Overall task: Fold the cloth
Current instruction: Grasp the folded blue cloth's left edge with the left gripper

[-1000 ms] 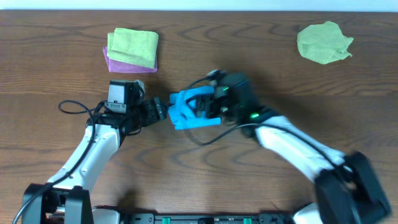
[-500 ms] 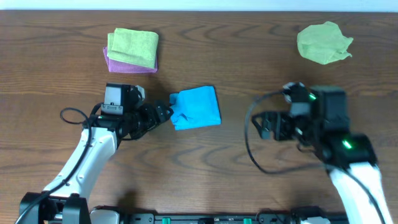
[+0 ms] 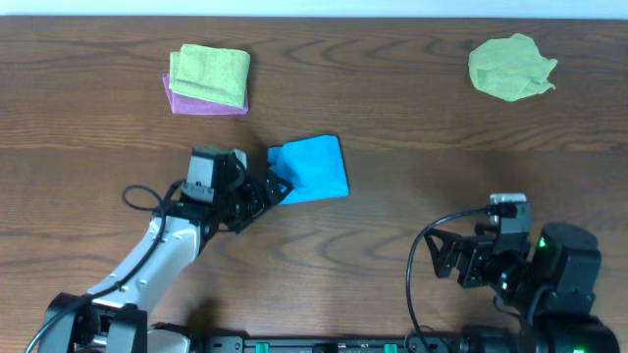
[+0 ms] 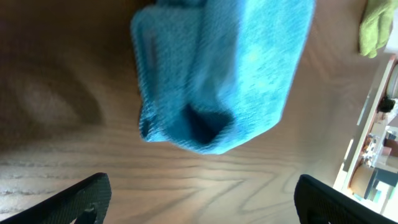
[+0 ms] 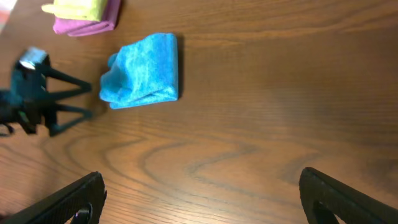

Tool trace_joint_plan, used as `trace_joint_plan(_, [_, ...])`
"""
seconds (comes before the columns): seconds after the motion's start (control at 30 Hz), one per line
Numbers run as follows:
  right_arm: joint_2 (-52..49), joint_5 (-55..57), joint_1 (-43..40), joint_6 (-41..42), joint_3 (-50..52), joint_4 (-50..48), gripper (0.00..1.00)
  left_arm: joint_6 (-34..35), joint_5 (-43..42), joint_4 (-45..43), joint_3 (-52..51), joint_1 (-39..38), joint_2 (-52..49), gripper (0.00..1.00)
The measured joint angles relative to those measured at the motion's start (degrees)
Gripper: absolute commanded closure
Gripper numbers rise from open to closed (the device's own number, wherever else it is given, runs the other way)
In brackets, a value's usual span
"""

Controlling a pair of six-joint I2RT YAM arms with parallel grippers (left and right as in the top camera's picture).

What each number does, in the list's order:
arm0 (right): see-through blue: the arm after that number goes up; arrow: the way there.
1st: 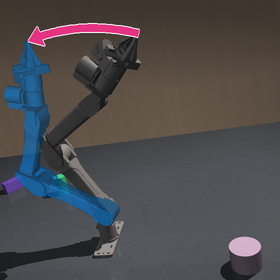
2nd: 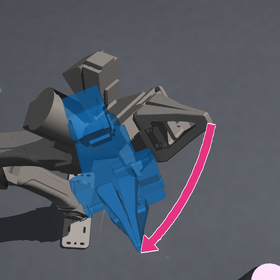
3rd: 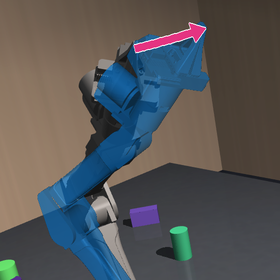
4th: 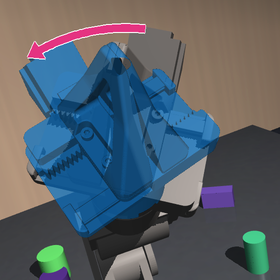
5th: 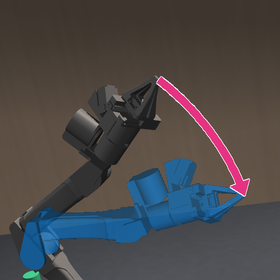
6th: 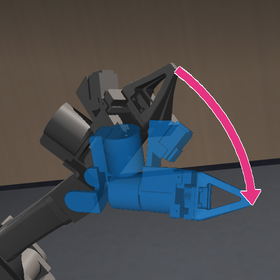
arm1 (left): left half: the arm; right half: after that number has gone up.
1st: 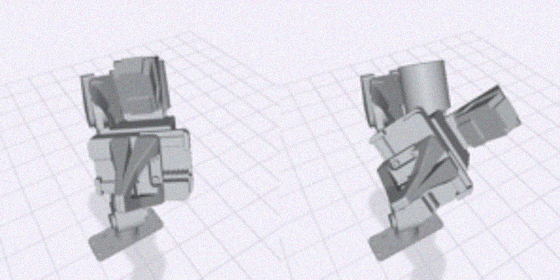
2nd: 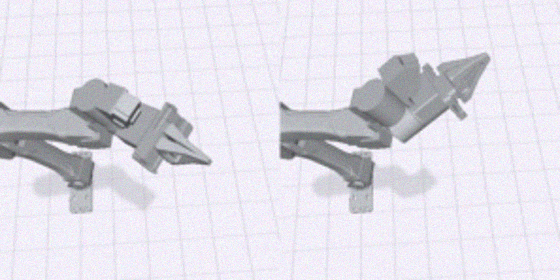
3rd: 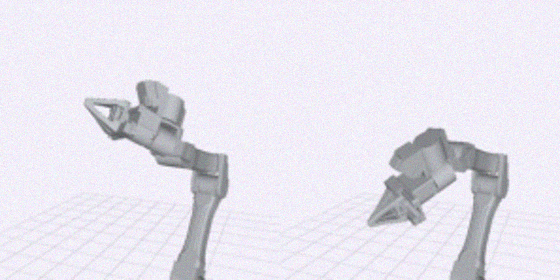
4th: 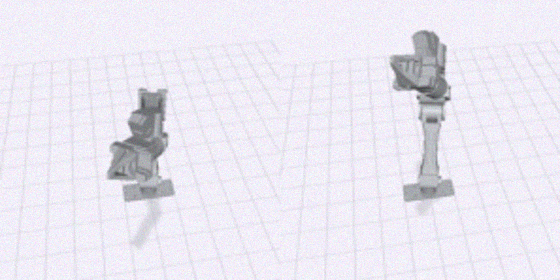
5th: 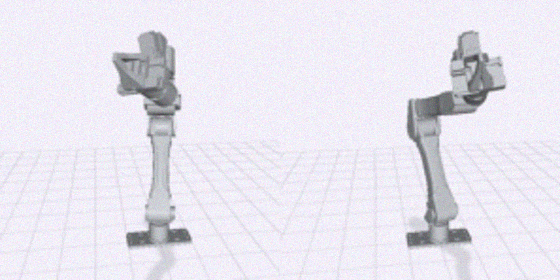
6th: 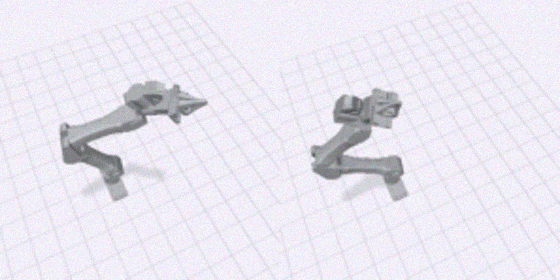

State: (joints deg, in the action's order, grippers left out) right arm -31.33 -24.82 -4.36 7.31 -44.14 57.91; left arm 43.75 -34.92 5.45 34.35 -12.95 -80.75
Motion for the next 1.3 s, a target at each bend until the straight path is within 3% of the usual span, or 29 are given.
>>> trace_joint_plan(0.4, [0.7,-0.3,0.0,3.2,0.3,0.1,0.01,10.1,2.0,-13.5,-9.2,0.0,0.0,0.05])
trace_joint_plan(0.83, [0.7,-0.3,0.0,3.2,0.3,0.1,0.01,13.2,5.8,-16.7,-9.5,-0.7,-0.7,0.05])
trace_joint_plan(1.3, [0.7,-0.3,0.0,3.2,0.4,0.1,0.01,19.2,6.4,-34.8,-8.7,-4.2,-10.4,0.03])
